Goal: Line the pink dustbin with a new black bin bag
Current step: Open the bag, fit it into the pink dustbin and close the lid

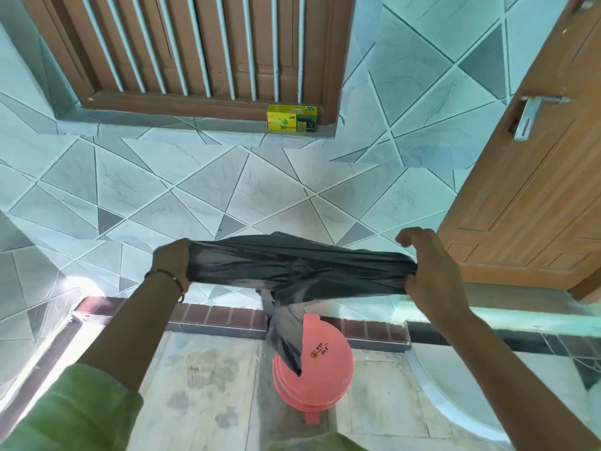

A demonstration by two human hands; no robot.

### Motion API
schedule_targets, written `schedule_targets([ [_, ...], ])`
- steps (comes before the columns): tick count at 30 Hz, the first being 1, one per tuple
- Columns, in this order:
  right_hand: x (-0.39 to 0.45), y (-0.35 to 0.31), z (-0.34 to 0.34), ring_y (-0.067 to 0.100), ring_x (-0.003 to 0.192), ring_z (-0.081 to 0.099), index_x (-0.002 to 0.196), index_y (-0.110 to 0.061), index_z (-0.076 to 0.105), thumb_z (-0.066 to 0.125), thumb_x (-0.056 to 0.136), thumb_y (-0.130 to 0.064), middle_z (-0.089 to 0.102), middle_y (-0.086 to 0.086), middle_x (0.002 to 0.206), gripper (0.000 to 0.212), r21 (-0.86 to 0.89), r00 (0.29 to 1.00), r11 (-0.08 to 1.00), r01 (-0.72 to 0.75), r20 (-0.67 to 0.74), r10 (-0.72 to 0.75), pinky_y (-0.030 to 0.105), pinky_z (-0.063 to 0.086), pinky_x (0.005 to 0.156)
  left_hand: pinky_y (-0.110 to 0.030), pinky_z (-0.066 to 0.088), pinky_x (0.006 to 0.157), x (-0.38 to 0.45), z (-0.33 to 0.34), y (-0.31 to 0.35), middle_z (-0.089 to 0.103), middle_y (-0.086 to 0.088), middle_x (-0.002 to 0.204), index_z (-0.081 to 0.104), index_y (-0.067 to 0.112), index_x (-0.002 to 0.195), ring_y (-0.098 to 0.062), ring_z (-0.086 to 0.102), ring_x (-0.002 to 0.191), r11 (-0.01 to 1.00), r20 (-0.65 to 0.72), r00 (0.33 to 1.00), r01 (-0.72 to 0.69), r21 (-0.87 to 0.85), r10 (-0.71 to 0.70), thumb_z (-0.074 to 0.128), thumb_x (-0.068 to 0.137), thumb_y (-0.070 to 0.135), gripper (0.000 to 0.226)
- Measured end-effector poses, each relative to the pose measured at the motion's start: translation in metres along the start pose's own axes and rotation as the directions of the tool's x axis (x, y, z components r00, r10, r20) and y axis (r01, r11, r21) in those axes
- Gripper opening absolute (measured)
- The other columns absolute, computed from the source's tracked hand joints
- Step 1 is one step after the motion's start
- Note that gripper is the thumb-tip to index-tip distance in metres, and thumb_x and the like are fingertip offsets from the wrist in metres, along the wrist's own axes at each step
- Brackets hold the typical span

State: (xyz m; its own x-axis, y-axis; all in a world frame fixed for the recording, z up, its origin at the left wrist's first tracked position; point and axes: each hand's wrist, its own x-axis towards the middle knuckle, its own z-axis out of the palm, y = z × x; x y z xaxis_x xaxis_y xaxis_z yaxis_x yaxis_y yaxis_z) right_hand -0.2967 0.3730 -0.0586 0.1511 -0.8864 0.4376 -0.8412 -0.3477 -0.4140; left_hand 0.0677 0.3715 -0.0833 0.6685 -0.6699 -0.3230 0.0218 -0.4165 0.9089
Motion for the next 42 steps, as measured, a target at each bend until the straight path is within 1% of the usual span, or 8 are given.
schedule_targets([
  [8,0.015,0.020,-0.023,0.030,0.066,0.057,0.087,-0.019,0.051,0.060,0.063,0.016,0.060,0.005,0.088,0.044,-0.097,0.992,0.995,-0.002,0.123,0.014,0.043,0.052,0.059,-0.039,0.039,0.067,0.015,-0.029,-0.017,0.061,-0.025,0.082,0.048,0.011,0.106,-0.044,0.060,0.085,0.828,-0.138,0.876,-0.371,0.421,0.462,0.042,0.093,0.028,0.022],
  [15,0.021,0.020,0.006,0.022,0.071,0.062,0.079,-0.025,0.059,0.057,0.080,-0.006,0.065,-0.008,0.075,0.019,0.073,0.960,0.982,-0.172,0.234,0.151,0.032,0.046,0.065,-0.033,0.038,0.098,0.002,0.002,-0.018,0.057,-0.019,0.128,0.048,-0.004,0.124,-0.033,0.052,0.121,0.765,0.057,0.987,-0.152,0.626,0.149,0.040,0.096,0.013,0.034],
  [20,0.025,0.002,0.020,0.026,0.072,0.064,0.088,-0.017,0.062,0.046,0.087,0.000,0.067,0.008,0.075,0.024,0.509,0.912,0.757,-0.409,0.234,0.335,0.038,0.057,0.070,-0.035,0.046,0.078,-0.018,0.044,-0.024,0.064,-0.016,0.110,0.051,0.013,0.113,-0.033,0.061,0.091,0.980,-0.020,0.981,-0.195,-0.042,0.194,0.048,0.088,0.007,0.026],
  [23,0.030,-0.009,0.014,0.021,0.063,0.058,0.099,-0.017,0.057,0.037,0.085,0.015,0.060,0.012,0.076,0.041,0.816,0.844,0.317,-0.484,0.340,0.415,0.028,0.053,0.056,-0.030,0.046,0.058,-0.038,0.041,-0.033,0.057,0.001,0.109,0.047,0.020,0.109,-0.026,0.057,0.061,0.583,0.076,0.635,-0.744,0.326,0.768,0.050,0.083,0.005,0.030],
  [26,0.034,-0.009,0.009,0.015,0.050,0.051,0.074,-0.019,0.059,0.032,0.072,0.023,0.056,0.001,0.067,0.050,0.924,0.847,0.090,-0.371,0.296,0.442,0.024,0.044,0.052,-0.031,0.048,0.050,-0.024,0.023,-0.050,0.043,0.002,0.128,0.050,0.028,0.111,-0.033,0.061,0.058,0.041,0.500,0.372,-0.831,0.554,0.782,0.059,0.075,0.010,0.041],
  [32,0.019,-0.003,0.007,0.027,0.070,0.052,0.077,-0.012,0.063,0.035,0.078,0.002,0.060,0.006,0.090,0.031,0.193,0.969,0.980,0.057,0.226,-0.101,0.036,0.041,0.064,-0.030,0.044,0.058,0.016,-0.018,-0.066,0.051,0.002,0.128,0.056,0.031,0.107,-0.032,0.063,0.068,0.057,0.561,0.543,-0.748,0.662,0.625,0.044,0.086,0.028,0.025],
  [35,0.007,-0.005,0.019,0.028,0.060,0.047,0.106,-0.013,0.052,0.014,0.083,-0.026,0.048,0.012,0.116,0.047,-0.373,0.782,0.835,0.405,0.614,-0.105,0.034,0.032,0.049,-0.036,0.042,0.067,0.027,-0.016,-0.064,0.057,-0.008,0.124,0.045,0.022,0.122,-0.034,0.057,0.069,0.261,0.419,0.778,-0.575,0.775,0.469,0.039,0.093,0.030,0.030],
  [42,-0.003,0.013,0.031,0.008,0.037,-0.003,0.088,-0.019,0.069,0.079,0.053,0.001,0.054,0.011,0.079,0.041,-0.465,0.783,0.692,0.552,0.574,-0.239,0.020,-0.005,0.036,-0.038,0.051,0.082,0.040,-0.015,-0.068,0.061,-0.011,0.118,0.056,0.011,0.112,-0.033,0.063,0.103,0.169,0.318,0.906,-0.372,0.912,0.281,0.056,0.082,0.034,0.038],
])
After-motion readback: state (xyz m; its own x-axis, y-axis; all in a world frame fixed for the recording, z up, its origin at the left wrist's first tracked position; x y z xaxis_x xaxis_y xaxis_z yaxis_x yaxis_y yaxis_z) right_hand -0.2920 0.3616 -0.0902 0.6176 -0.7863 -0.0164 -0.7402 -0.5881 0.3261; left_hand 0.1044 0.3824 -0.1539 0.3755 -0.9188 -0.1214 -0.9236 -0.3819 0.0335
